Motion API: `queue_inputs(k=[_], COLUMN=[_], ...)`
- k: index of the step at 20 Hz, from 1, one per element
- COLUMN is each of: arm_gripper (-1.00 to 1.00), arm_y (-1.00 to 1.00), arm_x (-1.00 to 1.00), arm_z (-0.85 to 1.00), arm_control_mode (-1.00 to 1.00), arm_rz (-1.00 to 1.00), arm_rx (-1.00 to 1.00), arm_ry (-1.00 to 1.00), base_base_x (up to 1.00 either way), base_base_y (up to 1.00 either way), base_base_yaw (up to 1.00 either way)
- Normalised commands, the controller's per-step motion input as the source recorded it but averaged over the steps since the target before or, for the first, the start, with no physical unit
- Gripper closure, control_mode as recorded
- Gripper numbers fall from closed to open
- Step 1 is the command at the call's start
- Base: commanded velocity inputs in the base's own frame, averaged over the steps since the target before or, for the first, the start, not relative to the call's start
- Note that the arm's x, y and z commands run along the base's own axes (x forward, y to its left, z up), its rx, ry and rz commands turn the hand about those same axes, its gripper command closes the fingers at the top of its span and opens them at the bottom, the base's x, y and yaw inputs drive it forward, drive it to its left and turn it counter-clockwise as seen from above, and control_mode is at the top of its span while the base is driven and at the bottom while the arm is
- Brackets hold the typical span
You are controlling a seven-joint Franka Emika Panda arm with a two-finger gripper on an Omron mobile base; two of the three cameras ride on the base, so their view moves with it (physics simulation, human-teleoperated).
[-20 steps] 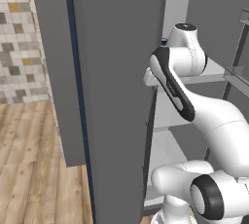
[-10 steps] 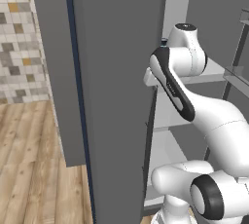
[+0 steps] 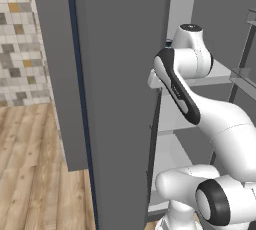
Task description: Pick the cheese from the fridge and the cheese grater from the cabinet and place them next to the salad bowl.
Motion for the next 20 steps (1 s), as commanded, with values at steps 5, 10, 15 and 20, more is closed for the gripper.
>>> queue_inputs(k=[5,10,15,20], arm_gripper=[-1.00,-1.00,-1.00,-1.00], arm_y=[0.00,0.00,0.00,0.00], arm_x=[0.00,0.00,0.00,-0.12], arm_z=[0.00,0.00,0.00,0.00], arm_control_mode=[-1.00,-1.00,-1.00,-1.00], arm_rz=[0.00,0.00,0.00,-0.01], arm_rx=[0.00,0.00,0.00,0.00], arm_ry=[0.00,0.00,0.00,-0.05], base_base_x=[0.00,0.00,0.00,0.00], base_base_y=[0.00,0.00,0.00,0.00], base_base_yaw=[0.00,0.00,0.00,0.00])
